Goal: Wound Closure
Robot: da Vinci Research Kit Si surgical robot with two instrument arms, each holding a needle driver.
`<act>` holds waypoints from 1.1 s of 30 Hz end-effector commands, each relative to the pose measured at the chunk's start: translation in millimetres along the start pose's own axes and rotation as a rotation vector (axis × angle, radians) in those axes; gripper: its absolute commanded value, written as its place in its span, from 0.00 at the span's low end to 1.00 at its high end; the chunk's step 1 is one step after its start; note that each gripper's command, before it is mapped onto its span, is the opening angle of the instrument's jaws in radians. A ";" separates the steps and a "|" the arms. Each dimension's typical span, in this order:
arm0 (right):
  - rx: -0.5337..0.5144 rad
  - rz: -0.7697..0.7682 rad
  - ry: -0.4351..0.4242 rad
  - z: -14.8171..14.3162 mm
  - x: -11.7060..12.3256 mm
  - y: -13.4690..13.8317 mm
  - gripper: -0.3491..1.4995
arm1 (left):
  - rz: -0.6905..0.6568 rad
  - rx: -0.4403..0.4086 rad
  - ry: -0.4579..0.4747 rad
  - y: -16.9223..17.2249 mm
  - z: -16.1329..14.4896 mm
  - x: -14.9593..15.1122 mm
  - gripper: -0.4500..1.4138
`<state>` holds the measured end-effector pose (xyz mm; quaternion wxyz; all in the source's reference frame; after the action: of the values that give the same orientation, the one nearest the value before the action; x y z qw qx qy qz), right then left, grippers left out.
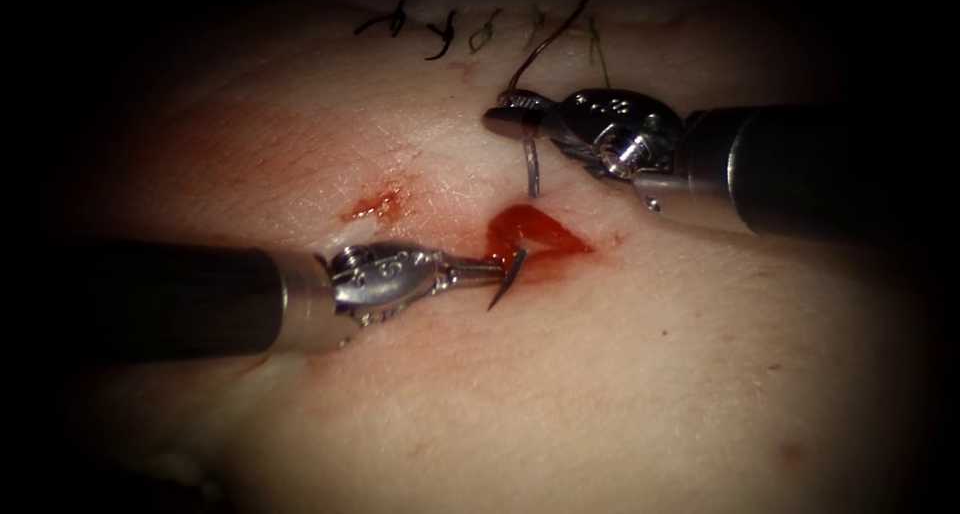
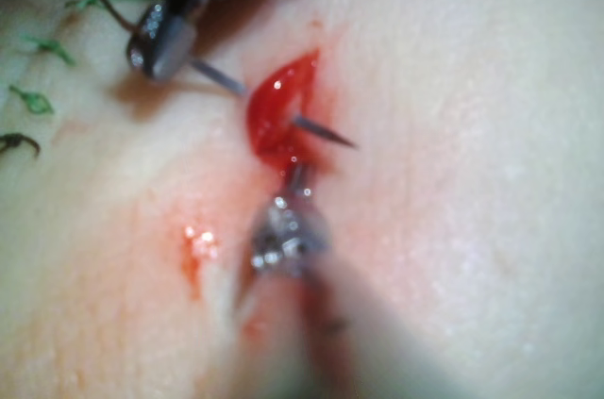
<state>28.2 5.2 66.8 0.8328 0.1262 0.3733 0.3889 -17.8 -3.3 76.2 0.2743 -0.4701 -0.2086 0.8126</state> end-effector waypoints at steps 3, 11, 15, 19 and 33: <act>0.014 0.048 -0.027 0.8 -0.6 -0.3 0.00 | -0.002 -0.002 -0.001 0.1 0.8 -0.5 0.18; 0.058 0.134 -0.072 0.9 -3.0 -0.8 0.00 | -0.002 -0.002 -0.001 0.1 0.8 -0.5 0.18; 0.074 0.163 -0.093 1.3 -5.3 -1.1 0.00 | -0.002 -0.002 -0.001 0.1 0.8 -0.5 0.18; 0.092 0.183 -0.109 1.5 -7.0 -0.9 0.00 | -0.002 -0.002 -0.001 0.1 0.8 -0.5 0.18; 0.011 0.150 0.067 -1.2 -4.1 0.9 0.89 | 0.168 -0.005 0.016 0.9 0.6 -0.4 0.43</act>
<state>24.5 3.0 67.9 0.7865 0.1443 0.3947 0.4525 -17.7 -3.9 75.4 0.2018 -0.4980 -0.1609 0.8279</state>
